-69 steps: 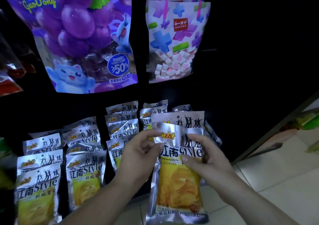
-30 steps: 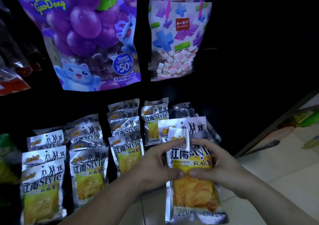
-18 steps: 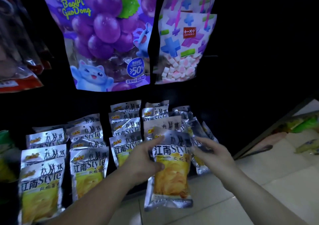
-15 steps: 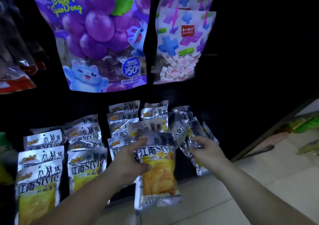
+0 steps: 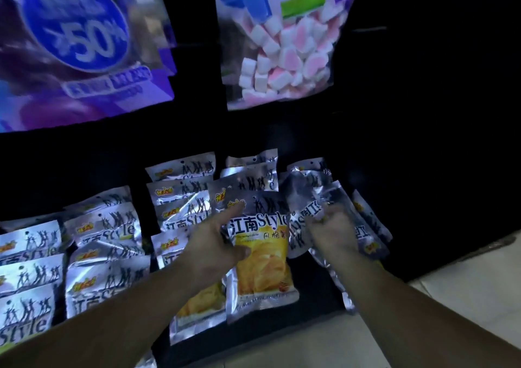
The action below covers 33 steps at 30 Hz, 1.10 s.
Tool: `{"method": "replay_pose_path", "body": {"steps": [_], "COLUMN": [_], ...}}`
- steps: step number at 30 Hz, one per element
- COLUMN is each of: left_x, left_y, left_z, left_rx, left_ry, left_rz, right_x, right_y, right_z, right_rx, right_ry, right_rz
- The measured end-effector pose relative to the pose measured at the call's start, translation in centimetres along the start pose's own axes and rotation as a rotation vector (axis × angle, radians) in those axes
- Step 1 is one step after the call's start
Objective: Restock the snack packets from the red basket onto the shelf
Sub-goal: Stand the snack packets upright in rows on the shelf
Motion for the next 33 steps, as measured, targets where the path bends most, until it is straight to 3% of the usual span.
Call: {"method": "replay_pose_path", "body": {"steps": [5,12,18,22,25,28,31,33], "left_x": [1.7,2.7,3.7,4.2,3.9,3.0,3.2,2.9], "left_y": [-0.5,-0.1,0.7,1.0,1.5,3.3,4.3,5.1], "left_z": [-1.6,-1.1,-0.1,-0.3,-0.9,-1.9,-2.5,-2.7], "left_rx": [-0.008,0.009,0.052,0.035,0.018,0.037,-0.013,-0.031], "left_ry": [-0.034,0.018,0.055,-0.042,-0.151,-0.171,-0.228,-0.251], "left_rz": [0.083,-0.223,-0.292,-0.142,0.101,0.286,0.433,0.51], "right_x": [-0.3,6.1,8.8,9.7,9.5,5.0,-1.3,-3.4], "right_y": [0.8,-4.1,-8.8,-11.9,-13.9,-13.2,-10.4,-9.1], "right_z": [-0.6,-0.1,1.8,2.7,3.3,2.1,0.2,-0.4], "right_rx": [0.02,-0.063,-0.134,-0.185,-0.343,-0.34,-0.186,-0.096], "right_ry": [-0.073,-0.364,-0.473,-0.538,-0.611,-0.399,-0.054,0.062], "right_rz": [0.014,-0.089,-0.057,0.121,0.302,0.317,0.318,0.297]}}
Point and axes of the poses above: each hand's wrist, its own z-axis away from the middle knuckle, its own y-axis out of the palm, x = y × z, the point moved 8 cm from there along -z, towards the middle knuckle, and after that the axes turned 1 degree about -y, right-handed, at the moved point
